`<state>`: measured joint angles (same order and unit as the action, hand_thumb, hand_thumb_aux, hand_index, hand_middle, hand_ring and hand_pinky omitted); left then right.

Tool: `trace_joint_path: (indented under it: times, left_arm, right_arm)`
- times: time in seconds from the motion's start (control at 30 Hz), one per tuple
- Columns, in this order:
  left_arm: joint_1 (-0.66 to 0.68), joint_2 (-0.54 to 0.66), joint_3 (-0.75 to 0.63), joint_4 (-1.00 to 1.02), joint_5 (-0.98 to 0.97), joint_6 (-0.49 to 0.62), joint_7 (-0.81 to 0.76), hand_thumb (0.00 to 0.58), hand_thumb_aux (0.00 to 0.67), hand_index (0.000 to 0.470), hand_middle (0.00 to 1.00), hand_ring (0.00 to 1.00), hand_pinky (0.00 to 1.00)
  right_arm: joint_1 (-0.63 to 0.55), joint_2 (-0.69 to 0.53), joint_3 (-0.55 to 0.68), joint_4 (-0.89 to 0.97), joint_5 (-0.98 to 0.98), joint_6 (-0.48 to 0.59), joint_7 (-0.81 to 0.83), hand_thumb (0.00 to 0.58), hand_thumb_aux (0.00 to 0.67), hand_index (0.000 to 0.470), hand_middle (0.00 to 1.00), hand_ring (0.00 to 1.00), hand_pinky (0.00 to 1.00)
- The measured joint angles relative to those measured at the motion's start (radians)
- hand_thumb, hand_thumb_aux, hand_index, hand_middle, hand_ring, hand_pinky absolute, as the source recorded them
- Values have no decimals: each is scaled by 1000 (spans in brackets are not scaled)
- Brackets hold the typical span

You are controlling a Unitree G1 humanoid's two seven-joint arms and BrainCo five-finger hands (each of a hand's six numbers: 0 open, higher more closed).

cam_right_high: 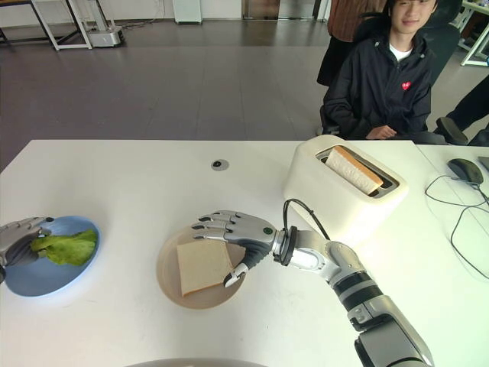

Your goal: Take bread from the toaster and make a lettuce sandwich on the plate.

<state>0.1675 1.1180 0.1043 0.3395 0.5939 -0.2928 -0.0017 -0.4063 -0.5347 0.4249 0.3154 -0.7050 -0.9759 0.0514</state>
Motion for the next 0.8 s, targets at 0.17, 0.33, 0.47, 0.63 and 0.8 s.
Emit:
trace_joint_path:
  times: [0.17,0.33,0.47,0.63,0.8]
  left_arm:
    - [133,-1,182,-249,-161,-88,-93,580,670,470,0,0,0]
    - [122,-48,177,-284,-331,-223,-204,580,670,470,0,0,0]
    - [-58,-167,-15,-310,-370,-286,-297,580,670,470,0,0,0]
    - [-307,-429,-262,-277,-236,-280,-317,580,670,470,0,0,0]
    - [-381,-549,-381,-168,-78,-280,-262,580,670,470,0,0,0]
  right_arm:
    - [-7,-9,-41,11,16,14,-15,0,0,0,0,0,0]
    - [-13,-18,-76,44,30,24,-27,0,0,0,0,0,0]
    - [-29,-28,-109,75,37,39,-46,0,0,0,0,0,0]
    - [-48,-61,-159,102,40,66,-73,0,0,0,0,0,0]
    - [-46,-61,-161,104,41,67,-79,0,0,0,0,0,0]
